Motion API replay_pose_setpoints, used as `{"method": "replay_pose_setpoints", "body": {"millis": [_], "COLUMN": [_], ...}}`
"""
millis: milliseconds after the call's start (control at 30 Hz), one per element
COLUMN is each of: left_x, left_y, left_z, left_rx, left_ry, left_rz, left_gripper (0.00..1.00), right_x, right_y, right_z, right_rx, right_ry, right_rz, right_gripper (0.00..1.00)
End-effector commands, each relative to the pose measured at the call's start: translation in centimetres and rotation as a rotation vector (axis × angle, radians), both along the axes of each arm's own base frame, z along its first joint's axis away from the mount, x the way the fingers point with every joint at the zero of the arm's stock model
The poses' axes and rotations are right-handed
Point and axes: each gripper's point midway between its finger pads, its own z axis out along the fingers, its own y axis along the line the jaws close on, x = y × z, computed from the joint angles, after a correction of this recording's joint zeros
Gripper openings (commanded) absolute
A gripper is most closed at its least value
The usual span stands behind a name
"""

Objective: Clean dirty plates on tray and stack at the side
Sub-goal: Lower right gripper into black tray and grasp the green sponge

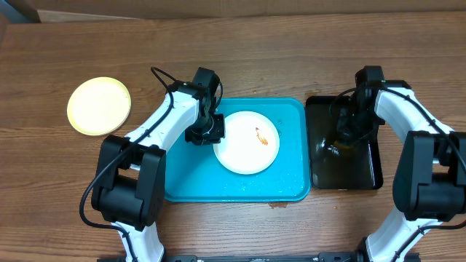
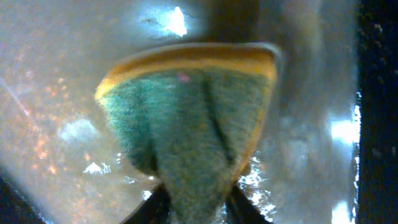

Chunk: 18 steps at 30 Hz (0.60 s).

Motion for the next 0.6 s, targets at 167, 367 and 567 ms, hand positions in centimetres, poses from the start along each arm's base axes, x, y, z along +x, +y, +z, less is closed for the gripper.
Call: {"method": "replay_pose_setpoints", "body": {"millis": [167,367,567], "left_x": [0.0,0.0,0.0], "left_y": [0.1,0.1,0.1], "left_z": [0.4,0.4,0.4], "left_rx": [-0.001,-0.001,-0.001], "left_ry": [-0.011,-0.011,-0.010], "left_rz": [-0.009,-0.009,-0.009], "left_gripper": [0.25,0.25,0.25], "right_x": [1.1,3.9,4.3], "right_y": [0.3,0.2,0.2], "right_z": [0.3,0.6,0.6], "right_rx": [0.005,0.001,0.001], "right_ry": [-0.054,-0.168,-0.182], "right_rz": [0.000,0.001,0.001], "right_gripper": [0.82,0.84,0.21]}}
